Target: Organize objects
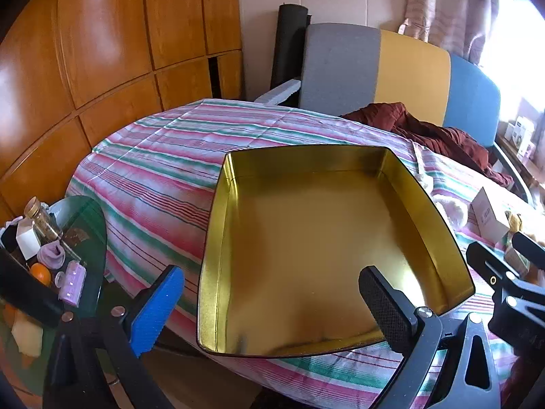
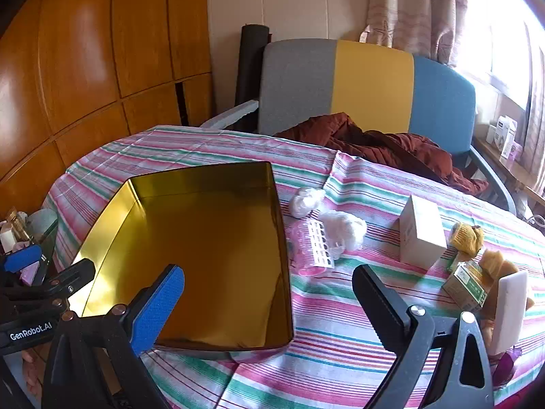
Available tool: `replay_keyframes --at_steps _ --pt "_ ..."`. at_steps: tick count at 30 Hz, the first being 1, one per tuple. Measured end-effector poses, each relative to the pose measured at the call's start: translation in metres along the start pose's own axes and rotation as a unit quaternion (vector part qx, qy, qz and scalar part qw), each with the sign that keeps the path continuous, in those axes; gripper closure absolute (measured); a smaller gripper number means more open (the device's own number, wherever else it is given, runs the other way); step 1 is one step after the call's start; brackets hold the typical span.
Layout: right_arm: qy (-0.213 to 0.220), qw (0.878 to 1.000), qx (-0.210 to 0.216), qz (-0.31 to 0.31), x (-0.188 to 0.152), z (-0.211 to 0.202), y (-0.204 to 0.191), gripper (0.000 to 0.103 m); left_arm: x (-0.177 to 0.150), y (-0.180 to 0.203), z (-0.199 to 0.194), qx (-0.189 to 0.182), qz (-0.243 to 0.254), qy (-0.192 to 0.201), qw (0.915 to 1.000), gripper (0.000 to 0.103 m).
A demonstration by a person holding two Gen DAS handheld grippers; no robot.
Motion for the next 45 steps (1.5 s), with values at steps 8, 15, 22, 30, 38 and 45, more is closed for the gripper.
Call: replay_keyframes --at_steps 8,15,22,30,38,45 --pt "-0.001 1.000 -0.010 0.013 -0.002 0.002 0.019 0.002 -0.003 0.013 0.001 -0.017 0.014 -0.009 0.9997 0.000" --pt "-0.008 0.999 -0.031 0.026 -0.003 0.005 0.048 0.002 -0.012 0.030 0.004 -0.094 -0.024 -0.043 0.9944 0.000" --pt "-0.021 0.997 -0.060 0.039 -0.007 0.009 0.090 0.002 -0.007 0.057 0.001 -0.142 0.007 -0.040 0.9890 0.000" --pt "-0.036 0.996 -0.079 -0.008 0.001 0.015 0.143 0.002 0.026 0.100 0.005 -0.217 0.057 -0.032 0.9739 0.000" --pt "-0.039 0.996 -0.080 0.010 0.000 0.026 0.195 0.003 0.061 0.159 0.040 -0.251 0.125 -0.050 0.9585 0.000" --pt "-0.048 0.996 -0.062 0.042 0.000 0.031 0.204 0.003 0.077 0.212 0.078 -0.273 0.200 -0.050 0.9397 0.008"
Point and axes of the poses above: each gripper's, at about its wrist camera, not at the fingertips, and z roughly the way its jaws point, y to its right, x to its top, the point moved 8 cm from there along z, roughly the way its jaws point, and after that the axes turned 14 degrees about y, right-handed, at the moved point
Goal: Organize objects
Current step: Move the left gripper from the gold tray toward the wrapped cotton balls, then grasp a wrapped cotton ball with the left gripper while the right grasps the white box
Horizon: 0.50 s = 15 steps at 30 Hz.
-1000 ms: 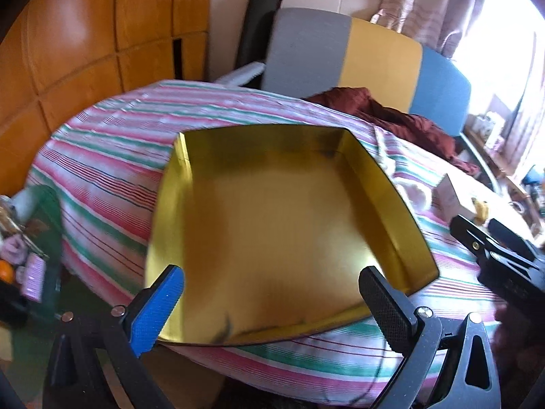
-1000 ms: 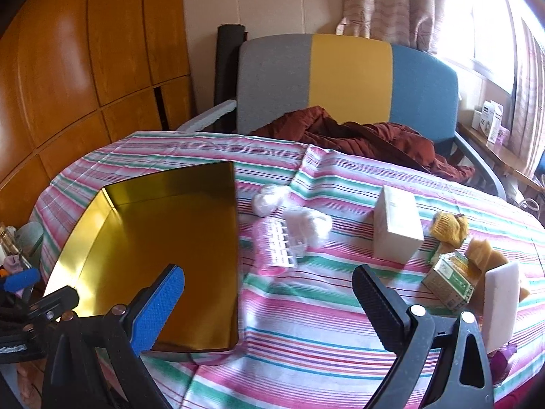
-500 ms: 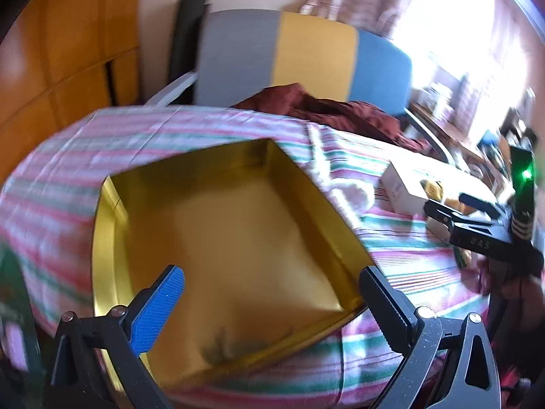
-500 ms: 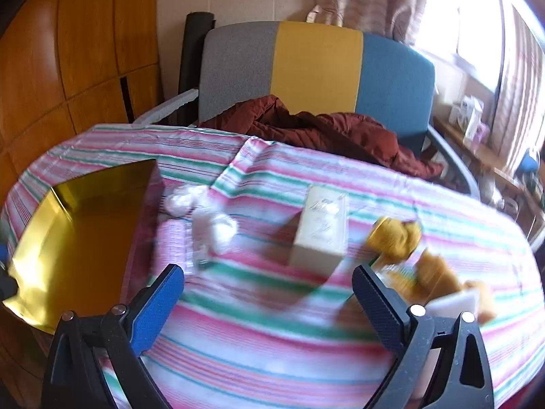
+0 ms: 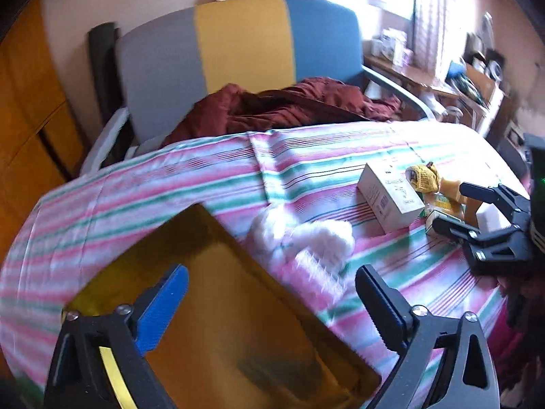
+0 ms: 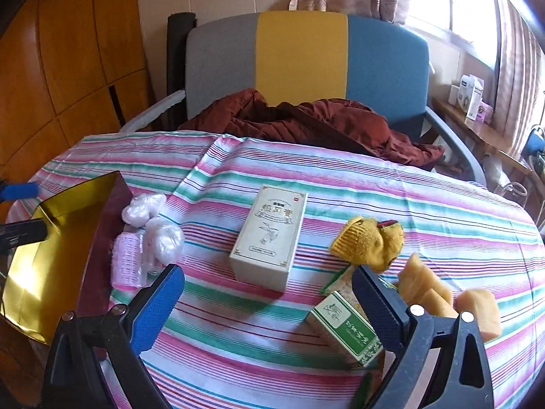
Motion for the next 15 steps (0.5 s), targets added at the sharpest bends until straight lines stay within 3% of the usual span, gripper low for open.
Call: replay_keyframes --at_steps 4,15 --pt "-0.002 1.000 0.005 -0.008 0.000 0.000 -0.004 0.003 0.007 0.005 0.042 -0.021 0.025 -0.037 0.9988 0.035" --pt "-0.006 1.000 0.008 -0.004 -0.001 0.001 -0.002 0.003 0.002 0.003 0.123 -0.029 0.058 -0.110 0.9918 0.056"
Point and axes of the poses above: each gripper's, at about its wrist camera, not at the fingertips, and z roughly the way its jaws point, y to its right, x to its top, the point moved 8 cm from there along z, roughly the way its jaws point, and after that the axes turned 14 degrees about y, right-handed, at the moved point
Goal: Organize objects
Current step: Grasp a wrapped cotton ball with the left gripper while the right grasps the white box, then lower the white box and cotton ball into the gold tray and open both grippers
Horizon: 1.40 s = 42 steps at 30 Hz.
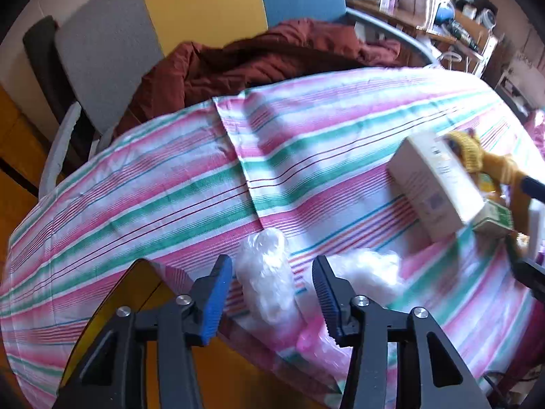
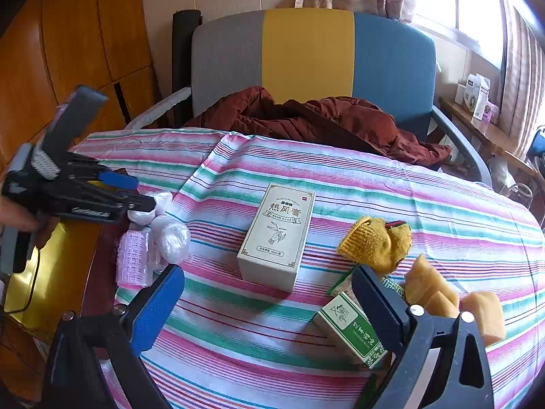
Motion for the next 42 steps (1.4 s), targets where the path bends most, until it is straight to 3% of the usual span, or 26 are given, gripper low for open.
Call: replay_keyframes --at_steps 3,9,12,15,21,22,23,24,32,38,42 --pt "0.001 1.000 -0.008 -0.001 0.000 0.001 0.003 0.004 -0.007 -0.001 0.017 0.005 0.008 -0.017 0.9998 0.068" --pt "-0.001 0.999 -0.017 0.038 0.001 0.003 0.020 0.018 0.000 -0.006 0.010 0.006 -0.015 0.018 0.9997 0.070" --pt "-0.008 0.997 -0.012 0.073 0.007 0.007 0.027 0.019 0.006 -0.010 -0.008 -0.003 -0.043 0.048 0.9979 0.070" --pt "-0.015 0.998 -0.024 0.056 0.017 0.022 0.027 0.019 0.010 -0.012 -0.033 -0.011 -0.069 0.078 0.9946 0.070" --pt "-0.091 0.994 -0.062 0.017 0.012 0.085 0.021 0.020 0.003 -0.017 -0.089 -0.020 -0.107 0.130 0.9856 0.070" --pt "-0.099 0.993 -0.066 0.010 0.009 0.090 0.021 0.024 -0.002 -0.019 -0.099 -0.015 -0.111 0.136 0.9843 0.070" --pt "-0.110 0.992 -0.063 0.008 0.005 0.097 0.019 0.043 -0.006 -0.021 -0.106 -0.013 -0.114 0.141 0.9833 0.070" --pt "-0.124 0.991 -0.052 0.019 0.000 0.102 0.016 0.052 -0.011 -0.023 -0.112 -0.011 -0.118 0.144 0.9825 0.070" --pt "-0.084 0.995 -0.044 0.009 0.007 0.067 -0.005 0.052 -0.076 -0.056 -0.153 0.042 -0.178 0.147 0.9720 0.069" --pt "-0.037 0.999 0.026 0.000 0.039 0.022 -0.063 0.052 -0.138 -0.097 -0.172 0.106 -0.226 0.129 0.9597 0.069" --pt "-0.032 0.996 0.080 -0.027 0.040 0.005 -0.119 0.052 -0.170 -0.108 -0.188 0.115 -0.256 0.127 0.9514 0.069"
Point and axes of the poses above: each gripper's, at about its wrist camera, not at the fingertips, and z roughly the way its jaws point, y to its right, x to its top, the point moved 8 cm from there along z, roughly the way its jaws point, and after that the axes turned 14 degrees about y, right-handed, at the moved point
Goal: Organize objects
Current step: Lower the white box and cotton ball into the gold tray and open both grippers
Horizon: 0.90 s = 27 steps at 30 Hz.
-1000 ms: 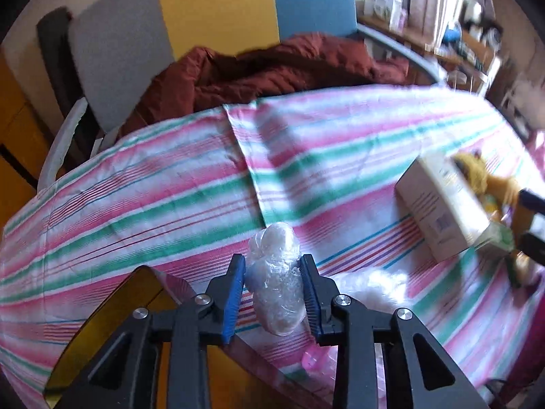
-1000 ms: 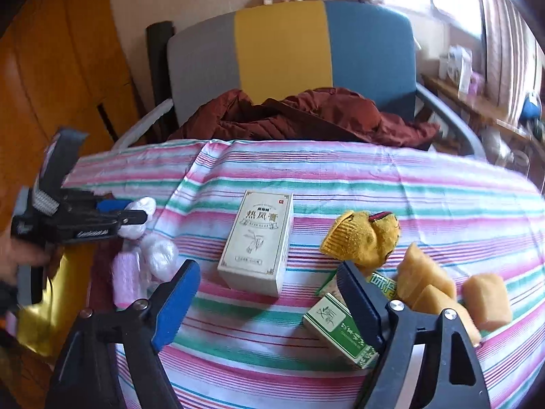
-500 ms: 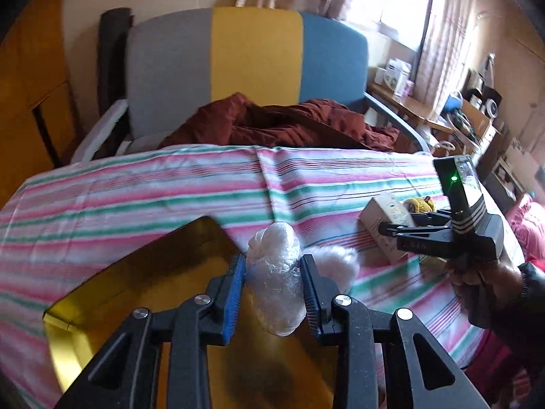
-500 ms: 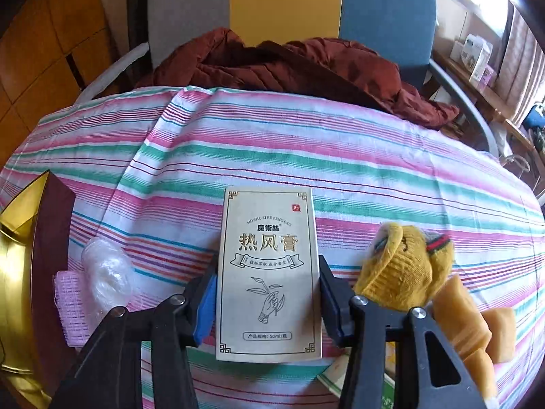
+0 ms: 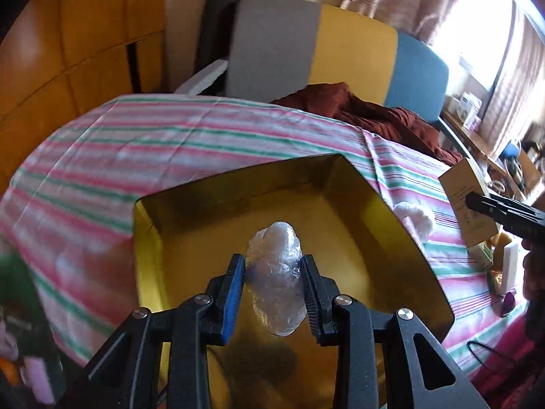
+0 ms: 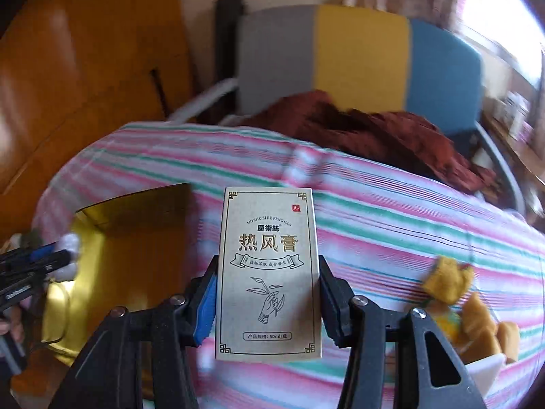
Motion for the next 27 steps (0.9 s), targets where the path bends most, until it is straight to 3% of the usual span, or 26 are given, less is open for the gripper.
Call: replay_keyframes --at_steps 3,11,17,22,27 --pt "-0.015 0.999 0.047 -0.012 -0.007 0.004 -0.046 0.052 -0.015 -0.009 -0.017 -0.002 -0.009 -0.004 1.0000 0.069" --pt "-0.050 0.994 0.083 -0.048 -0.035 0.025 -0.118 0.052 -0.044 -0.028 -0.035 -0.005 -0.029 -0.020 0.9994 0.069" --pt "-0.061 0.990 0.102 -0.070 -0.048 0.035 -0.146 0.052 -0.028 -0.043 -0.082 -0.003 -0.061 0.021 0.9979 0.069" --pt "-0.077 0.989 0.102 -0.069 -0.039 0.065 -0.164 0.052 -0.017 -0.055 -0.114 0.000 -0.080 0.047 0.9957 0.069" --pt "-0.060 0.994 0.049 -0.080 -0.018 0.088 -0.162 0.048 -0.028 -0.044 -0.108 -0.018 -0.085 0.037 0.9956 0.068"
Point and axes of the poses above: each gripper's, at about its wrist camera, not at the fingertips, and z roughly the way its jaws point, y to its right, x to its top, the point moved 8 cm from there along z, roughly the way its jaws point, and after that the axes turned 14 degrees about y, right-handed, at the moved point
